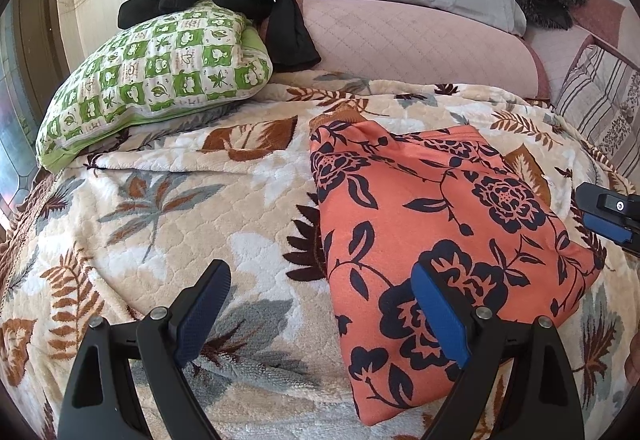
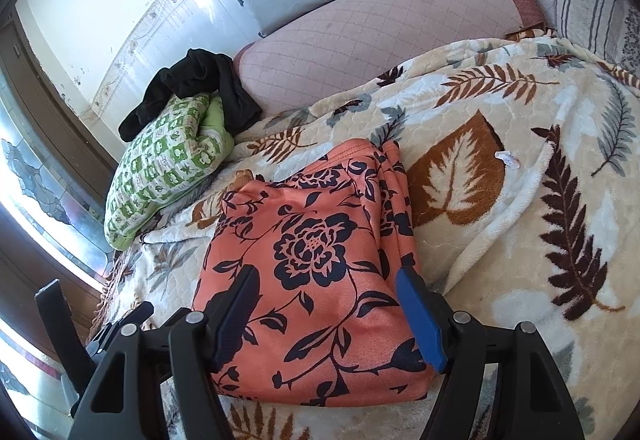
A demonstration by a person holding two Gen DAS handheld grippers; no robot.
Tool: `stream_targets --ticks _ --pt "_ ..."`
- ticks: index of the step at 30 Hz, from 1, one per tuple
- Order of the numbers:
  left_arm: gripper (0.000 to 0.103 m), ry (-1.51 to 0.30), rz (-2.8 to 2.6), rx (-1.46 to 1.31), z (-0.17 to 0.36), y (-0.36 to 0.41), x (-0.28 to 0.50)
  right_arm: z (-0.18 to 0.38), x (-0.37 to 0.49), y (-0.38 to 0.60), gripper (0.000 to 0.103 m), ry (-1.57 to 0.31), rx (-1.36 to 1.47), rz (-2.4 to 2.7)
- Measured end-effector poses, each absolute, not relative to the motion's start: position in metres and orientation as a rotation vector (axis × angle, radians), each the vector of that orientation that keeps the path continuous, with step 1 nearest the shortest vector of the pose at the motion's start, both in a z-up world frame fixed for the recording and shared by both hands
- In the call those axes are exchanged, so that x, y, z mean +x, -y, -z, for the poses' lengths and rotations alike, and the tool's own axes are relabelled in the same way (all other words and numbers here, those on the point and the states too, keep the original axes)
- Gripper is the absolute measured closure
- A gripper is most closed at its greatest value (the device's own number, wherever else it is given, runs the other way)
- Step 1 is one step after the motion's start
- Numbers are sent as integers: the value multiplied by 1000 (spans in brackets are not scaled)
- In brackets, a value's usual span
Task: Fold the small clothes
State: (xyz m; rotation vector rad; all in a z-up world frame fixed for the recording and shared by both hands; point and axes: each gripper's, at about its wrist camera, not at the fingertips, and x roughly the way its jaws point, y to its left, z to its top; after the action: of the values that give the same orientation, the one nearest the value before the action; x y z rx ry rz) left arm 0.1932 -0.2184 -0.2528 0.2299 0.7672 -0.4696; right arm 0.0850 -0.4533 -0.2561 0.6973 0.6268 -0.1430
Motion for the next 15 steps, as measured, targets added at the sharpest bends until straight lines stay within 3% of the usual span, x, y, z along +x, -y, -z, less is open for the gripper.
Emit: stream_targets --ticks 15 --pt "11 -795 521 211 256 229 200 281 100 477 29 -643 793 35"
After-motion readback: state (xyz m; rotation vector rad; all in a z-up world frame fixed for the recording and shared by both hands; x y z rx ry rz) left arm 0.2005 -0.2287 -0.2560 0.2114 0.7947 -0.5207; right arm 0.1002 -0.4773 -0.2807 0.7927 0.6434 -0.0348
